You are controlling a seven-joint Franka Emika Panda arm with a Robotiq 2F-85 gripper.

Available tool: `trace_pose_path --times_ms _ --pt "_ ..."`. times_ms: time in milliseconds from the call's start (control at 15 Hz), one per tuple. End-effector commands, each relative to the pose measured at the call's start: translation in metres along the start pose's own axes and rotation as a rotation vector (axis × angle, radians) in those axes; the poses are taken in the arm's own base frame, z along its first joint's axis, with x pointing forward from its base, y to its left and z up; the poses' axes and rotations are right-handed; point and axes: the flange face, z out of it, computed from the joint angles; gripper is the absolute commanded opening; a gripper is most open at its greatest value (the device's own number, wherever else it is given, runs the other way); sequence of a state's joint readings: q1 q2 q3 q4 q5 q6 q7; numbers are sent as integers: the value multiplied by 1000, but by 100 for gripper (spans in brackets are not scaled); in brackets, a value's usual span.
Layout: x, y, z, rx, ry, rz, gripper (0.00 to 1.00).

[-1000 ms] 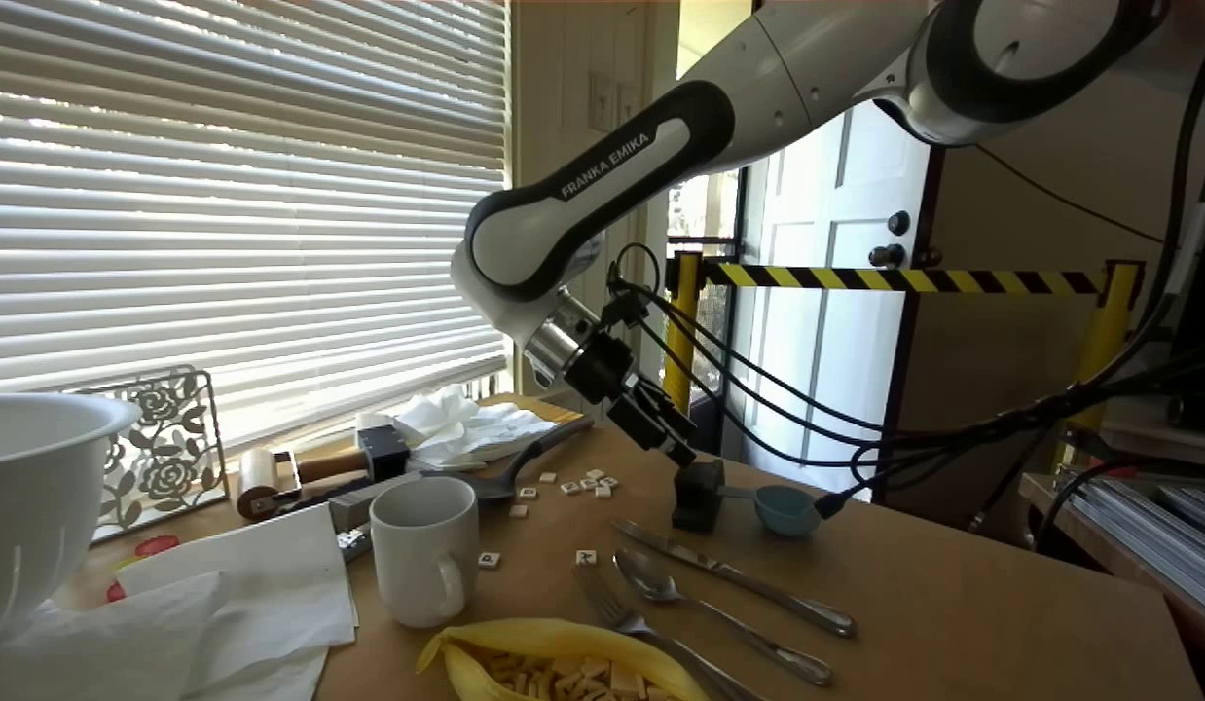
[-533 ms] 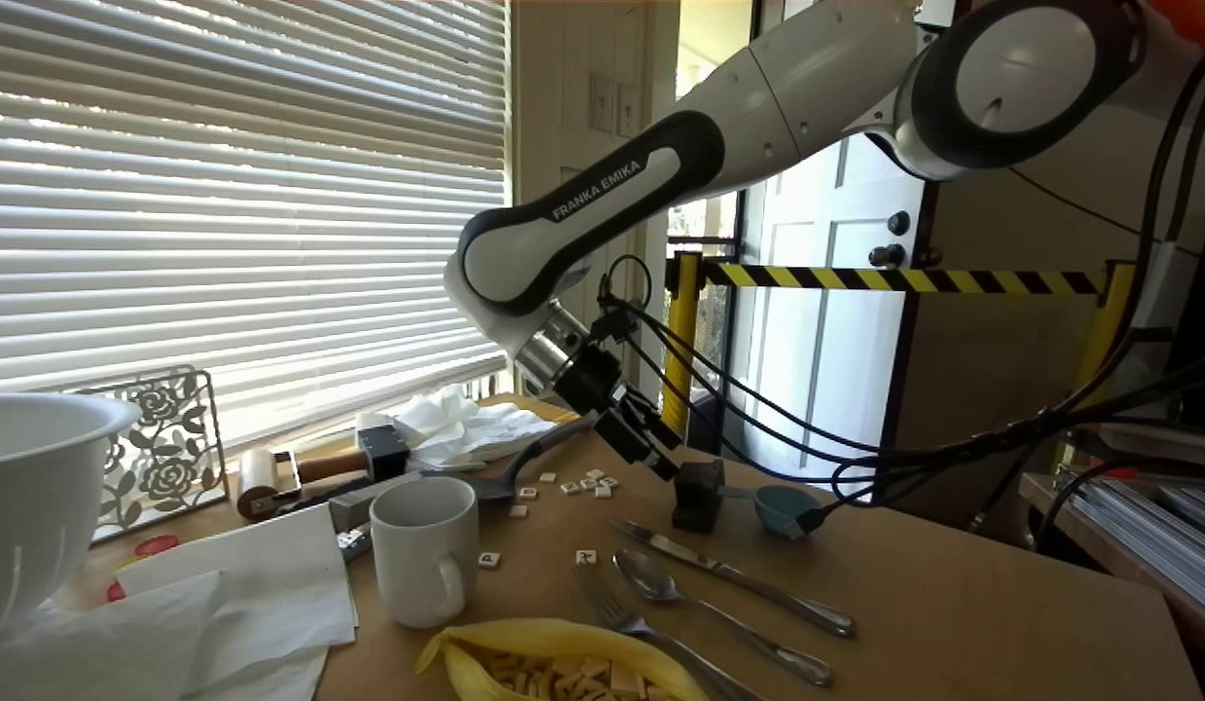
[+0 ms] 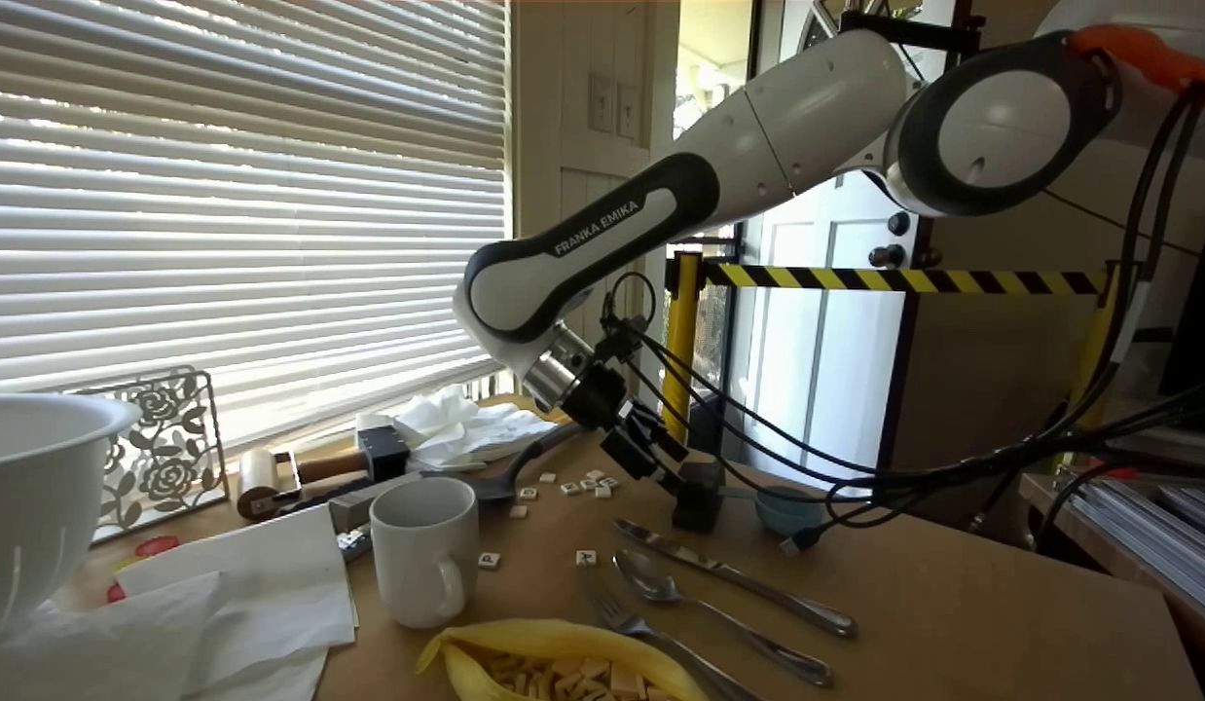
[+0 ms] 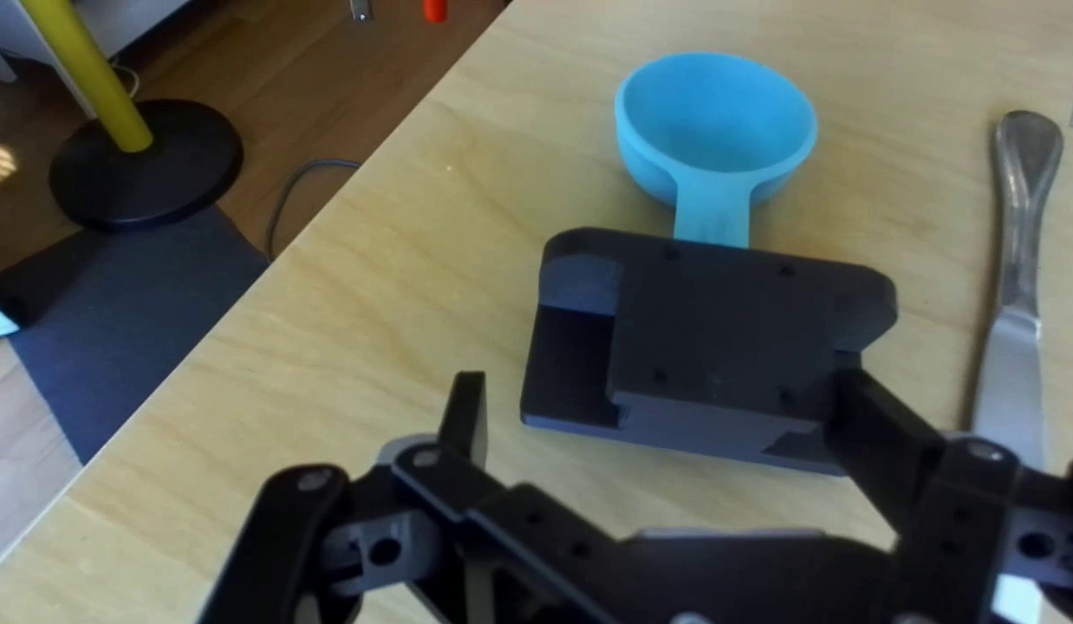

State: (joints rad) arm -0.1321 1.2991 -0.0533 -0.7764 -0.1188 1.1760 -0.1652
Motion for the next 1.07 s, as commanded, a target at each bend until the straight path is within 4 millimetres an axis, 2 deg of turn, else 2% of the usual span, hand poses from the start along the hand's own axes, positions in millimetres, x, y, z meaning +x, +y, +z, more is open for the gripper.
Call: trace_pose_path --times_ms 0,400,1000 --pt "5 -3 9 26 -50 24 100" --pt "5 -14 20 21 -130 48 100" --pt "10 -25 27 -6 -154 37 100"
